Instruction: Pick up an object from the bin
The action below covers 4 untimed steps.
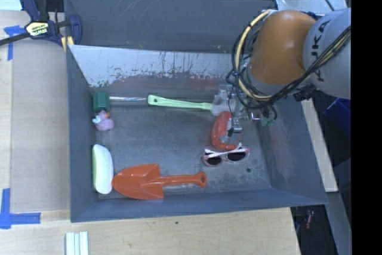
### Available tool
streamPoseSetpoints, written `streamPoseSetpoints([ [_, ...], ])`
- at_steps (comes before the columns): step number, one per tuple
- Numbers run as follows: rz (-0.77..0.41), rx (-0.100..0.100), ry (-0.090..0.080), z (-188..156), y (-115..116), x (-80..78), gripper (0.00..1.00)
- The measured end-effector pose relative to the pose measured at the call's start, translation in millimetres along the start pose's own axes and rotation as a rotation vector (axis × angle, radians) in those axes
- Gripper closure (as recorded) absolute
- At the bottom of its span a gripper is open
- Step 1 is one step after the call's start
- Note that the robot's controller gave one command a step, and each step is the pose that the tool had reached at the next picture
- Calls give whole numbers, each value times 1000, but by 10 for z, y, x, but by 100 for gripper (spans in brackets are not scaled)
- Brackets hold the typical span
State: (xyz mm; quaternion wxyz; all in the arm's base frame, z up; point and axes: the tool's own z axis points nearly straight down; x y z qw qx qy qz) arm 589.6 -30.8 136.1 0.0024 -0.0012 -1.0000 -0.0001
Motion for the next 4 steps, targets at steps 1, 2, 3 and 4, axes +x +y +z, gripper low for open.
streamPoseSetpoints([
  [1,-1,1,-8,-47,0,-20,0],
  [2,9,0,-5,682,32,294,0],
  [3,67,1,-28,215,68,359,0],
  [4,103,0,-12,363,67,536,0],
])
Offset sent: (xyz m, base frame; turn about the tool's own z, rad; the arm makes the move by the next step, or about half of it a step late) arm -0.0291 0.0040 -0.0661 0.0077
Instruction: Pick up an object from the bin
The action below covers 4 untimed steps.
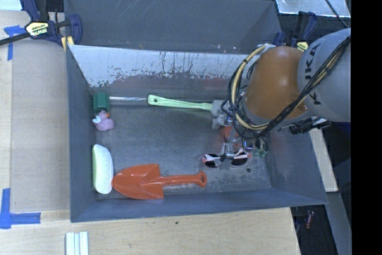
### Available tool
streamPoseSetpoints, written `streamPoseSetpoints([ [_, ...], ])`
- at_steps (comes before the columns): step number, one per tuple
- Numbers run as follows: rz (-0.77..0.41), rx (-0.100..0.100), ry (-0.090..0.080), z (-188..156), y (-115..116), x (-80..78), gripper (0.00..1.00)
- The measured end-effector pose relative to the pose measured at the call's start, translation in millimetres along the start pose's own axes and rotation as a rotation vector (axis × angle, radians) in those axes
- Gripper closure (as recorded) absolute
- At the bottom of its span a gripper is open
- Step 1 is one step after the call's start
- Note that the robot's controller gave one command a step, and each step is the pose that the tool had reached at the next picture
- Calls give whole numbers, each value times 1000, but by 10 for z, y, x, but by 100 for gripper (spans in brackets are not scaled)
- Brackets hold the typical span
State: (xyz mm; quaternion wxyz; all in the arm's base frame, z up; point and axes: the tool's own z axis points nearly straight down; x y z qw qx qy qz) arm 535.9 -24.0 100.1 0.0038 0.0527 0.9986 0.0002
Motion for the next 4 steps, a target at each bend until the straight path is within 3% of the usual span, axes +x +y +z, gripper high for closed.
streamPoseSetpoints([
  [1,42,-1,-15,301,-156,111,0],
  [2,58,-3,-13,284,702,413,100],
  [4,57,-3,-14,194,697,413,100],
])
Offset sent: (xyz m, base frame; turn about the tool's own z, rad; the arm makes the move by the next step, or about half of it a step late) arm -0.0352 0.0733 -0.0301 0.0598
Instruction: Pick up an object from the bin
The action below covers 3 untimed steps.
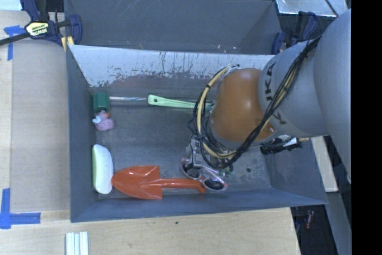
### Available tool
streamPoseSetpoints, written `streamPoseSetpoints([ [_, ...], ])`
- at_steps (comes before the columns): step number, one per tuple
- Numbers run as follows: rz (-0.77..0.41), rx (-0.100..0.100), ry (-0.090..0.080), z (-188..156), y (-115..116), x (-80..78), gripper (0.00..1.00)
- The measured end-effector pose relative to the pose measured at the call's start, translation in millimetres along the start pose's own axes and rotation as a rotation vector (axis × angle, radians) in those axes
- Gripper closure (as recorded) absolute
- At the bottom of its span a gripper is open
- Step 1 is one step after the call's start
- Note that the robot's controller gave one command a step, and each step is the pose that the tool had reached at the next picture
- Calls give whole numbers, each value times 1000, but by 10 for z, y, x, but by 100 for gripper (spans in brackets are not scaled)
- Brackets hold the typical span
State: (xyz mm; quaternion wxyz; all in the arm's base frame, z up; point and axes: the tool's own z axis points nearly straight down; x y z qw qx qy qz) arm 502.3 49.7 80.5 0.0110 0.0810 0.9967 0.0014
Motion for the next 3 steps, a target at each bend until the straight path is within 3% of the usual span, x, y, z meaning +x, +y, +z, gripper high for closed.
streamPoseSetpoints([
  [1,-1,2,7,-213,-7,15,100],
  [3,-2,1,3,-838,-6,-13,100],
])
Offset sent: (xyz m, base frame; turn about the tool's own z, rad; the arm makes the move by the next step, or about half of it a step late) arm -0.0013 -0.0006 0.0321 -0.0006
